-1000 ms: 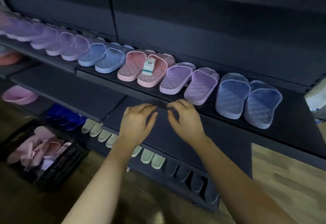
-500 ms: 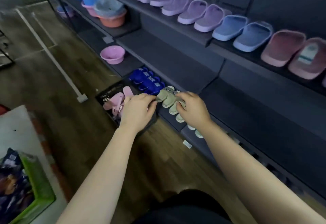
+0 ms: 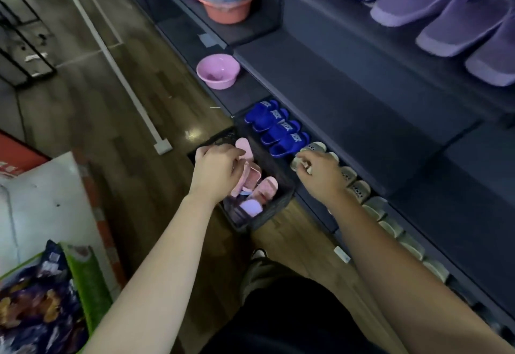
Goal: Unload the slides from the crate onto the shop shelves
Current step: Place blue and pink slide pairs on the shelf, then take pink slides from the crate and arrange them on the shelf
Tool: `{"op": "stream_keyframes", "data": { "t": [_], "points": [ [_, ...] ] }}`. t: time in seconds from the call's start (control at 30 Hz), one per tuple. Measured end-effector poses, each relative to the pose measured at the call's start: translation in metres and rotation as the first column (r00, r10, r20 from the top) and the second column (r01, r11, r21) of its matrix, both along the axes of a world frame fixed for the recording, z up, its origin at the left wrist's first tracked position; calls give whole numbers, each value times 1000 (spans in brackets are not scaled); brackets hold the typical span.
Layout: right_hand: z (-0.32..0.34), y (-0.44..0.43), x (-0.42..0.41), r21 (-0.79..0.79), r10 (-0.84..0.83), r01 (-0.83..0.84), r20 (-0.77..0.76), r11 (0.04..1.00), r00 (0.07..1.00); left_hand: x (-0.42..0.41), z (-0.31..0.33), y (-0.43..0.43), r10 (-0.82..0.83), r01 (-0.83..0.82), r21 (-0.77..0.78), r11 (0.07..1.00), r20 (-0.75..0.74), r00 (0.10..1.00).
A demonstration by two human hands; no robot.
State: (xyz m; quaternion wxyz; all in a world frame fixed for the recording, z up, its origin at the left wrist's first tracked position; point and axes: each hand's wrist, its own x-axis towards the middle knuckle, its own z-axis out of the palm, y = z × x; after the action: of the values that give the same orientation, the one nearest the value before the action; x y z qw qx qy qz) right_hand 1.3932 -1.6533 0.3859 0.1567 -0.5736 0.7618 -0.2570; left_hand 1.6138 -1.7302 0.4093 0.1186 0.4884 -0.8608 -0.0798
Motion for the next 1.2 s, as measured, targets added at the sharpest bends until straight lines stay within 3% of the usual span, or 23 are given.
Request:
{"op": "stream_keyframes", "data": {
  "t": [0.27, 0.5, 0.7, 0.9, 1.07, 1.2],
  "points": [
    [-15, -132, -19, 129, -98, 95, 23, 987, 995, -18, -13, -168, -75, 73, 44, 996, 57, 996],
    [-40, -200, -22, 223, -239, 226, 36, 948, 970, -44, -50, -277, -272, 267, 97, 959, 47, 961],
    [-81, -251, 11, 299, -483, 440, 88, 847, 871, -49, -88, -378, -500, 480, 173, 860, 95, 861],
    [-137, -289, 62, 356, -619, 554, 94, 752, 780, -46, -138, -440, -660, 617, 302, 726, 55, 749],
    [-199, -301, 96, 381, -747, 660, 147, 647, 648, -32, -204, -453, -713, 630, 393, 670, 103, 694],
    [-269, -299, 115, 421, -779, 672, 161, 609, 606, -10, -285, -453, -722, 612, 483, 626, 62, 689]
  ]
}}
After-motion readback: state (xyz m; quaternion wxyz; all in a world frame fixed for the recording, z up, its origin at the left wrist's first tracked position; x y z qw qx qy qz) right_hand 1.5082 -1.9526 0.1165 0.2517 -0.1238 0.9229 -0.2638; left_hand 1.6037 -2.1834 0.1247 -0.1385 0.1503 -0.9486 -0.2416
